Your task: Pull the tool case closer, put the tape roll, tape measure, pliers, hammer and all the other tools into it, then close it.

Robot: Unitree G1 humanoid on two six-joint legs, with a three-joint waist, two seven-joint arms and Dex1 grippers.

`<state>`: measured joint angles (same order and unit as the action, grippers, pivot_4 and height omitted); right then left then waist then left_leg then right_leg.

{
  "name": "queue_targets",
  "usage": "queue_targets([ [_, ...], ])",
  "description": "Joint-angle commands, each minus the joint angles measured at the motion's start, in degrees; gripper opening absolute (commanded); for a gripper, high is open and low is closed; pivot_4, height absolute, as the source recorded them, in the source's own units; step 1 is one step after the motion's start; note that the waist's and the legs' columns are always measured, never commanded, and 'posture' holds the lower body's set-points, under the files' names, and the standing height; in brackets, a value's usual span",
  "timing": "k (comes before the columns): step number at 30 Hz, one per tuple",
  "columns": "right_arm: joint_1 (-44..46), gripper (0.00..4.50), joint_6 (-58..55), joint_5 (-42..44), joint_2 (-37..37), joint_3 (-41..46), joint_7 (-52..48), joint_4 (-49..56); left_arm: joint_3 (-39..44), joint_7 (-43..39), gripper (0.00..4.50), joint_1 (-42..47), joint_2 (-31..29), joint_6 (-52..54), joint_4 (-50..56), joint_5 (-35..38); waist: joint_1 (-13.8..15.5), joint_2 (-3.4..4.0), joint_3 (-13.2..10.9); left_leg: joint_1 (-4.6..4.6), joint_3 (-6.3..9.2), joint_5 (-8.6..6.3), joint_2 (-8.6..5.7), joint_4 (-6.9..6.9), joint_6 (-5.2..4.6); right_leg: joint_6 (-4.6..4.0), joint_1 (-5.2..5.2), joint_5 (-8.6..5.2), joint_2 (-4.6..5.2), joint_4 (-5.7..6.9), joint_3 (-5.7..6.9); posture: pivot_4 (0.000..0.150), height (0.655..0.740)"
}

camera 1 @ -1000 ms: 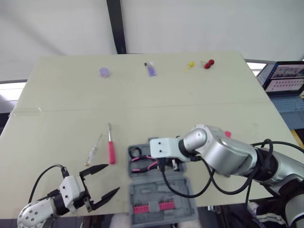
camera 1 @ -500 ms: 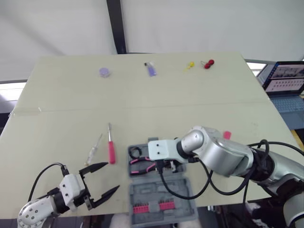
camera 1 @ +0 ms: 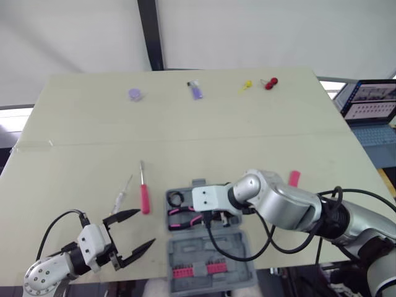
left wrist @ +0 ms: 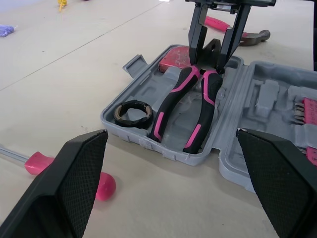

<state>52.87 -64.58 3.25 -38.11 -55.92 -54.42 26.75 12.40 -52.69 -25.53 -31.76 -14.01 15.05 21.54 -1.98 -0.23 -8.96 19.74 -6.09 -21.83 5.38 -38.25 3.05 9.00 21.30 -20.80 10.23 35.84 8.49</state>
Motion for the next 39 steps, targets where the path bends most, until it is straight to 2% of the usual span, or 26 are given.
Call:
queue_targets([
  [1, -0.9, 0.97, 1.8, -1.4, 0.5, -0.4, 0.7, -0.3, 0.3, 0.0, 4.5, -0.1, -0.6, -0.3, 0.5, -0.1, 0.0, 0.0, 0.0, 0.0, 0.0, 0.0, 0.0, 0.0, 0.0, 0.0, 0.0, 0.0, 0.0, 0.0, 0.01, 0.15, 0.74],
  [14, -5.0, 0.97, 4.1, -4.1, 0.5, 0.1, 0.4, -1.3, 0.2, 0.2, 4.5, 0.9, -0.8, -0.3, -0.3, -0.4, 0.0, 0.0, 0.0, 0.0, -0.01, 0.0, 0.0, -0.01, 0.0, 0.0, 0.0, 0.0, 0.0, 0.01, 0.01, 0.15, 0.74],
  [16, -5.2, 1.99, 4.2, -4.3, 0.5, 0.3, 0.2, -1.2, 0.1, 0.2, 4.5, 0.9, -0.7, -0.3, -0.4, -0.5, 0.0, -0.02, 0.1, 0.0, -0.01, 0.0, 0.0, -0.01, 0.0, 0.0, 0.0, 0.0, 0.0, 0.01, 0.01, 0.15, 0.74],
  [17, -5.3, 2.26, 4.2, -4.4, 0.6, 0.4, 0.1, -1.3, 0.1, 0.2, 4.5, 1.0, -0.7, -0.3, -0.4, -0.6, 0.1, -0.02, 0.1, 0.0, -0.01, 0.0, 0.0, -0.01, 0.0, 0.0, 0.0, 0.0, 0.0, 0.01, 0.01, 0.15, 0.74],
  [21, -4.6, 4.15, 3.0, -2.6, 0.3, 4.0, -1.6, 1.4, -0.2, 0.3, 4.5, 1.2, -0.5, -0.2, -0.5, -0.8, 0.1, -0.04, 0.1, 0.0, -0.01, 0.0, 0.0, 0.0, 0.0, 0.0, 0.0, 0.0, 0.0, 0.01, 0.02, 0.15, 0.74],
  [22, -4.0, 4.46, 2.1, -1.6, 0.7, 5.6, -2.1, 2.1, -0.2, 0.3, 4.5, 1.4, -0.5, -0.2, -0.5, -0.9, 0.1, -0.04, 0.1, 0.0, -0.01, 0.0, 0.0, -0.01, 0.0, 0.0, 0.0, 0.0, 0.0, 0.01, 0.02, 0.15, 0.74],
  [25, -5.3, 4.46, 4.6, 2.2, 2.3, 12.1, -2.5, 2.5, -0.3, 0.2, 4.5, 2.0, -0.6, -0.2, -0.9, -0.9, 0.1, -0.04, 0.1, 0.02, -0.01, 0.0, 0.0, 0.0, 0.0, 0.0, 0.03, 0.0, 0.0, 0.01, 0.03, 0.15, 0.74],
  [28, -8.1, 4.46, 12.2, 3.8, 2.9, 17.0, -2.4, 0.4, -0.4, 0.1, 4.5, 2.8, -0.7, 0.0, -1.1, -0.9, 0.3, -0.1, 0.2, 0.02, 0.0, 0.0, 0.0, 0.0, 0.0, 0.0, 0.01, 0.0, 0.0, 0.02, 0.04, 0.15, 0.74],
  [30, -10.5, 4.46, 21.8, 3.7, 4.8, 21.4, -0.4, -6.1, -0.5, -0.1, 4.5, 3.3, -0.9, 0.0, -1.5, -1.0, 0.3, -0.2, 0.2, 0.01, -0.02, 0.0, -0.01, 0.0, 0.0, 0.0, 0.0, 0.0, 0.02, 0.01, 0.05, 0.15, 0.74],
  [33, -14.0, 3.57, 30.8, 4.9, 6.9, 25.1, -1.1, -12.1, -0.6, -0.3, 4.5, 3.8, -1.0, -0.2, -1.9, -1.0, 0.3, -0.23, 0.3, -0.02, -0.04, 0.0, 0.0, -0.01, 0.0, 0.0, -0.03, 0.0, 0.02, 0.02, 0.08, 0.15, 0.74],
  [35, -17.1, 2.65, 35.1, 5.2, 7.8, 25.0, -2.6, -14.7, -0.8, -0.4, 4.5, 4.1, -1.0, -0.3, -2.0, -1.0, 0.2, -0.24, 0.3, -0.04, -0.06, 0.0, 0.0, 0.01, 0.0, 0.0, -0.03, 0.0, 0.02, 0.01, 0.08, 0.15, 0.74],
  [39, -23.8, 0.5, 41.0, 7.6, 12.8, 25.8, -3.1, -18.8, -1.0, -0.4, 4.5, 4.6, -1.1, -0.4, -2.3, -1.1, 0.2, -0.24, 0.3, -0.1, -0.08, 0.0, 0.01, 0.06, 0.0, 0.0, -0.04, 0.0, 0.02, 0.03, 0.22, 0.15, 0.74],
])
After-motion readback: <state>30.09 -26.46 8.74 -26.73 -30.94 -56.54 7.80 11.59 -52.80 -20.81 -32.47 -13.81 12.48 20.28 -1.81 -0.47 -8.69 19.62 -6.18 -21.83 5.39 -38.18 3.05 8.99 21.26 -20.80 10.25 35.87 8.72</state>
